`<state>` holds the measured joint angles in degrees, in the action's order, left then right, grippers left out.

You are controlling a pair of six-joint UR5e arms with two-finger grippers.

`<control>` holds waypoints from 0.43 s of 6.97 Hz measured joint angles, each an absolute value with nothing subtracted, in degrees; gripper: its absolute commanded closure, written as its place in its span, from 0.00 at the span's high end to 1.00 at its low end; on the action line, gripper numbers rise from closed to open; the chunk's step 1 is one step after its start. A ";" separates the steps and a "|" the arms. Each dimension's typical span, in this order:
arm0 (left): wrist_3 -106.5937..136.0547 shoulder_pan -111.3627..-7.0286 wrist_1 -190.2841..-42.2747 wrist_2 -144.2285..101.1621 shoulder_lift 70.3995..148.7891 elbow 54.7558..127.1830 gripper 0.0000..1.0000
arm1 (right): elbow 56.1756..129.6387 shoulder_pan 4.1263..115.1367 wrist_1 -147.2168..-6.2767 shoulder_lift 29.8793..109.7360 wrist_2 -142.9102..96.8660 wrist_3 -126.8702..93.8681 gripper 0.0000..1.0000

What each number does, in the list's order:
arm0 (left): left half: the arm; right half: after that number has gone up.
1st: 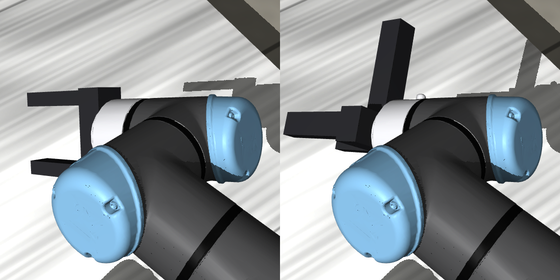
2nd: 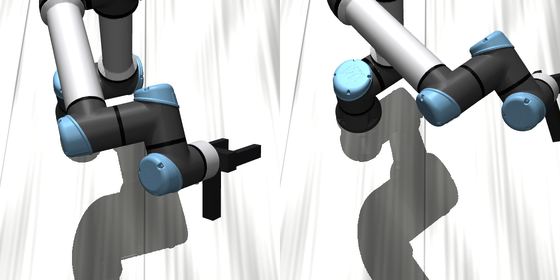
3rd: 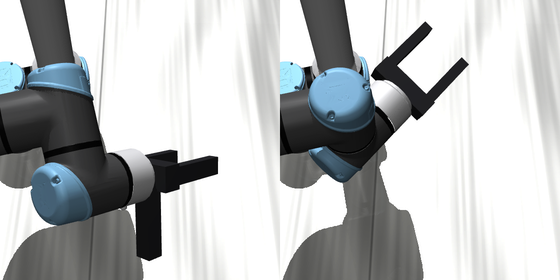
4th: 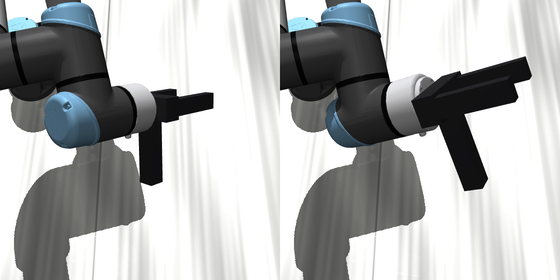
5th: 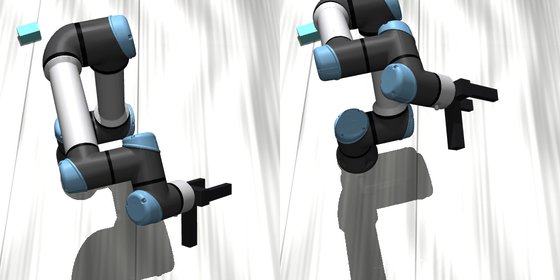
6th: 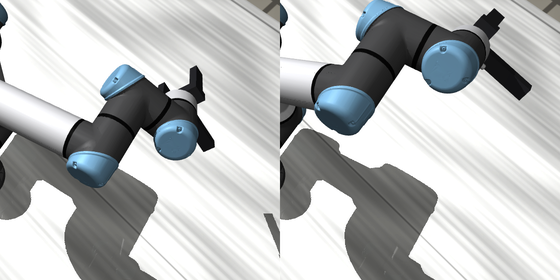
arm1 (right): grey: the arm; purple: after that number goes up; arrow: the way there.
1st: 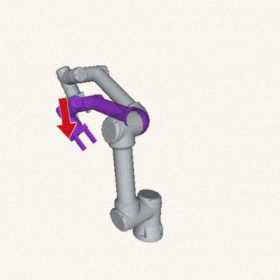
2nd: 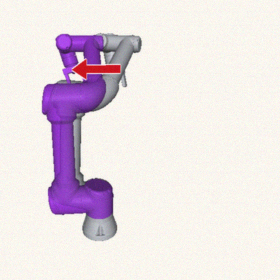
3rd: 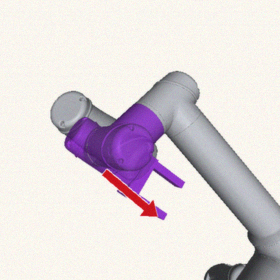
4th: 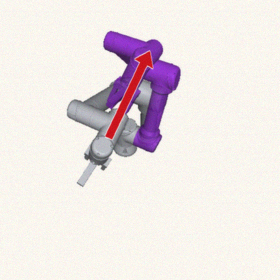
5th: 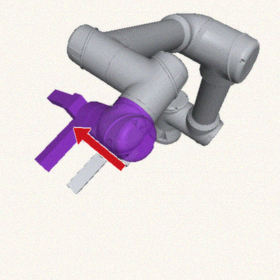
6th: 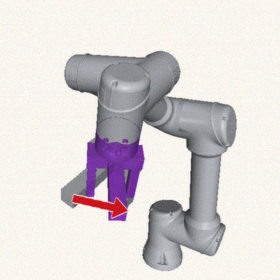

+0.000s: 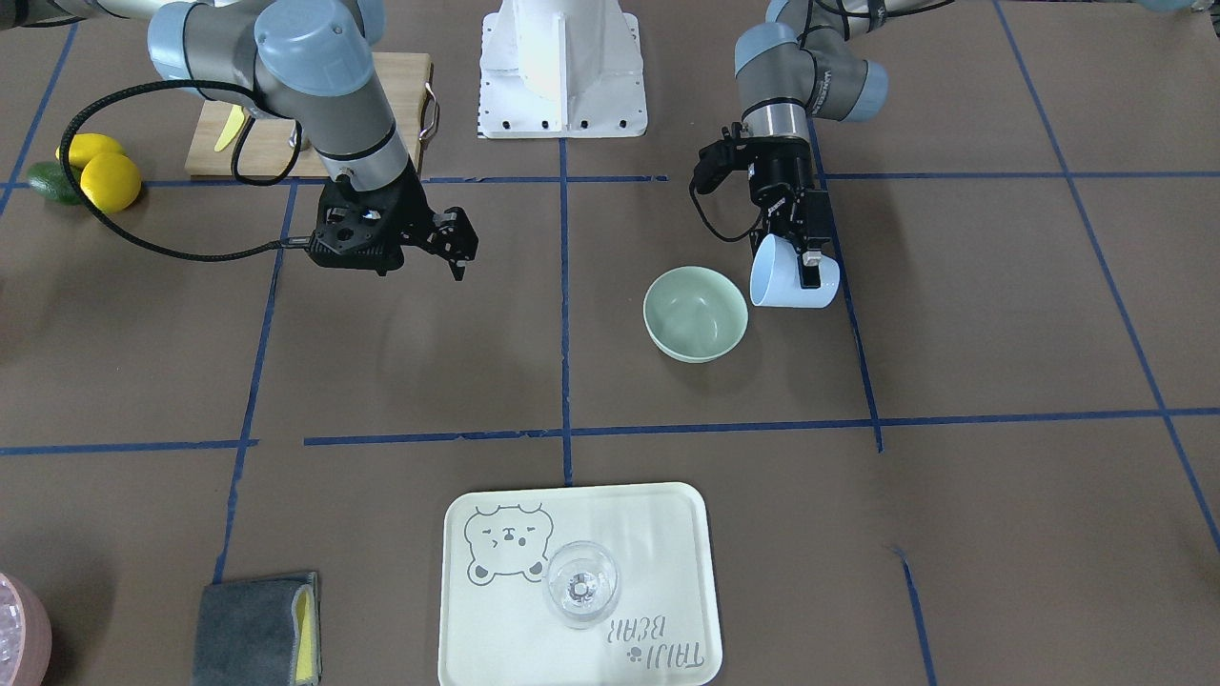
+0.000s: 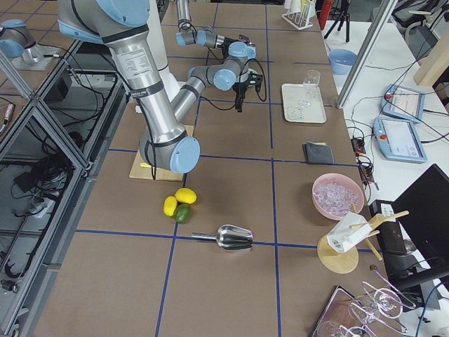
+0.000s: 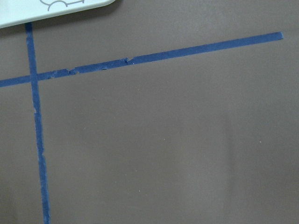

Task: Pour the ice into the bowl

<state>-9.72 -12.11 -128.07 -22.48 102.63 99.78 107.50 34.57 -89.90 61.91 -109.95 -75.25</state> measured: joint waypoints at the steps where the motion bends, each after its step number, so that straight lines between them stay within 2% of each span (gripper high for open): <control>1: -14.73 -11.72 -127.99 -21.38 102.69 99.77 0.00 | 107.47 34.56 -89.52 61.93 -109.93 -75.37 1.00; 3: -22.22 -11.49 -126.52 -19.74 103.00 99.72 0.00 | 107.42 34.54 -88.92 62.02 -109.87 -75.55 1.00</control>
<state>-22.22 -11.49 -126.52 -19.74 103.00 99.72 107.42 34.54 -88.92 62.02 -109.87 -75.55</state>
